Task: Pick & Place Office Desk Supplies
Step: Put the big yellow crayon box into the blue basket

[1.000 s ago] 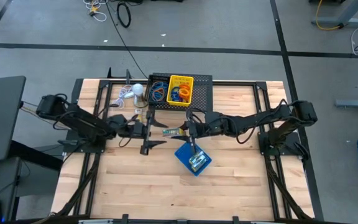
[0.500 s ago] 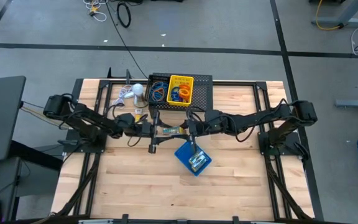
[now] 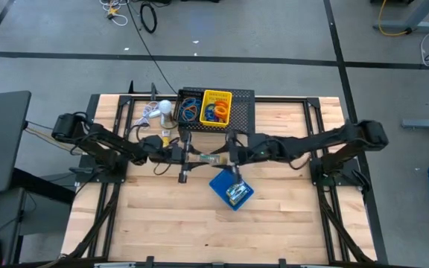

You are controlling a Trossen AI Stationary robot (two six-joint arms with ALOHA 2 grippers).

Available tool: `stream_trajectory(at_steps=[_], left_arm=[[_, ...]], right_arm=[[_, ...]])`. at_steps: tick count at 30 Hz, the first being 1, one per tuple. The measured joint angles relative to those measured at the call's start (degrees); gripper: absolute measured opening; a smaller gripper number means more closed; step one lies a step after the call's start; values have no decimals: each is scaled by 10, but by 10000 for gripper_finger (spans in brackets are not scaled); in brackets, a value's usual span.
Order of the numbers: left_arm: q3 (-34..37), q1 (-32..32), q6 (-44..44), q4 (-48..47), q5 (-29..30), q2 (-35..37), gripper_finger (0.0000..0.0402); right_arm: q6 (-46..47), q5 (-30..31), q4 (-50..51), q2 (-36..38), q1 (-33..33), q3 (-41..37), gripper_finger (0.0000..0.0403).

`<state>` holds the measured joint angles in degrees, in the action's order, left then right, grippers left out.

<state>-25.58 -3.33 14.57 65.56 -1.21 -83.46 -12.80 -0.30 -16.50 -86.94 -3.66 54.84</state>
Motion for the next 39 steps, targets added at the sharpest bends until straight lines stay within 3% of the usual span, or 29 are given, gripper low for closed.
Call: stream_trajectory(at_steps=[2, 7, 14, 19, 30, 39], left_arm=[[0, -1, 0, -13, 0, -2, 88], [-1, 0, -4, -25, 9, -2, 86], [-1, 0, -27, -48, 57, -2, 86], [-1, 0, -61, -62, 101, -2, 86], [-72, 0, -67, -193, 129, -17, 86], [-77, 15, -70, -192, 132, -36, 86]], right_arm=[[-6, 20, 69, 22, -8, 17, 235], [6, 83, 249, 57, -29, 77, 250], [64, 75, 497, 41, -26, 213, 232], [93, 43, 609, 6, -3, 319, 234], [53, 16, 789, -142, 32, 499, 247], [34, 12, 823, -184, 34, 521, 247]])
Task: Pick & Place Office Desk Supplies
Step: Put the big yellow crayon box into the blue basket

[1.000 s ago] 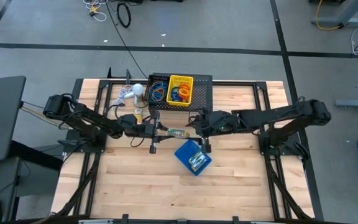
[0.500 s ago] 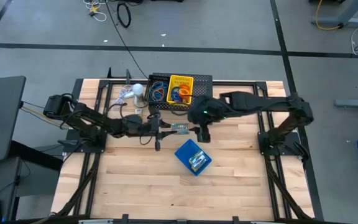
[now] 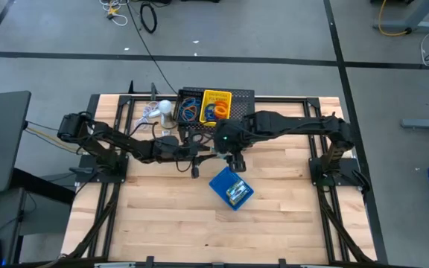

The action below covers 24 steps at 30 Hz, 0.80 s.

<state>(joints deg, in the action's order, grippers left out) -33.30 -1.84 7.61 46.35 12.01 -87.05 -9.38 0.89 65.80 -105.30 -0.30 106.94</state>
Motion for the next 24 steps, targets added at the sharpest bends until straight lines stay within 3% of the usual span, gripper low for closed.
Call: stream_trajectory(at_steps=[10, 15, 20, 24], left_arm=[[0, 1, -3, 0, 0, 0, 86], [0, 1, -2, -9, 0, 0, 86], [0, 1, -1, -15, 0, 0, 86], [0, 0, 18, -16, -3, 0, 88]], right_arm=[[-42, 33, -15, -38, -1, 0, 225], [-50, 38, -21, -43, -2, 0, 182], [-44, 41, -19, -43, -1, 0, 106], [-42, 44, -12, -43, -3, 0, 102]])
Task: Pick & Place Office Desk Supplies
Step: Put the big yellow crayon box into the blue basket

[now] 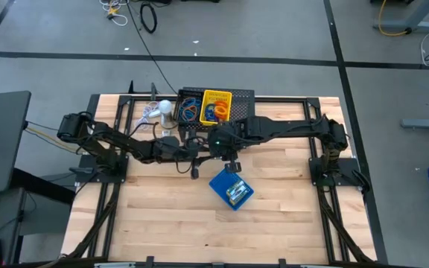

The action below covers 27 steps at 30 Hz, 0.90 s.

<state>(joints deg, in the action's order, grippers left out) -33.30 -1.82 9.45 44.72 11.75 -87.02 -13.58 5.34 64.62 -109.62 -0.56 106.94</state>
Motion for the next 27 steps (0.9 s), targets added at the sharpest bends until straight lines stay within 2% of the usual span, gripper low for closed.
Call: stream_trajectory(at_steps=[4, 9, 14, 22, 27], left_arm=[[-1, -1, 19, -8, -14, 0, 137], [0, -2, 32, -31, 5, 6, 208], [0, -8, 37, -82, 14, 33, 253], [1, -20, 22, -247, 51, 130, 267], [17, -23, 14, -276, 69, 191, 264]], right_arm=[[-3, -5, 7, 0, -4, 0, 100], [-3, -4, 22, 1, -15, -1, 93], [-7, -8, 22, 2, -28, -1, 93], [-22, -8, 32, 2, -62, -1, 93], [-53, -21, 36, 2, -96, -7, 93]])
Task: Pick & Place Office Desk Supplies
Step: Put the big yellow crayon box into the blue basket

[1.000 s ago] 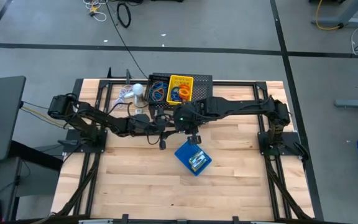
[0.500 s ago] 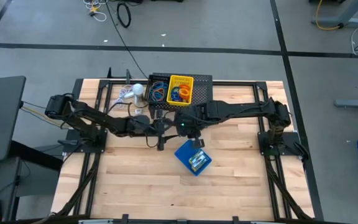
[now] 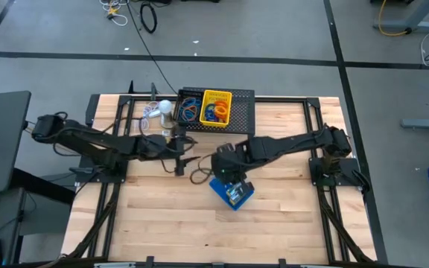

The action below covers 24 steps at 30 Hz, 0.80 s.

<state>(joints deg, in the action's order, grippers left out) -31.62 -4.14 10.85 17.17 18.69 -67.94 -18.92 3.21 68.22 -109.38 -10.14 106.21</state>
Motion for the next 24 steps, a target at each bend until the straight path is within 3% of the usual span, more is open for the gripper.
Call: stream_trajectory(at_steps=[11, 24], left_arm=[[54, 0, -11, 6, 25, 85, 264], [63, 1, -8, 7, 53, 95, 264]], right_arm=[[-58, -7, -56, 0, -28, -75, 93], [-130, -31, -105, 0, -20, -164, 93]])
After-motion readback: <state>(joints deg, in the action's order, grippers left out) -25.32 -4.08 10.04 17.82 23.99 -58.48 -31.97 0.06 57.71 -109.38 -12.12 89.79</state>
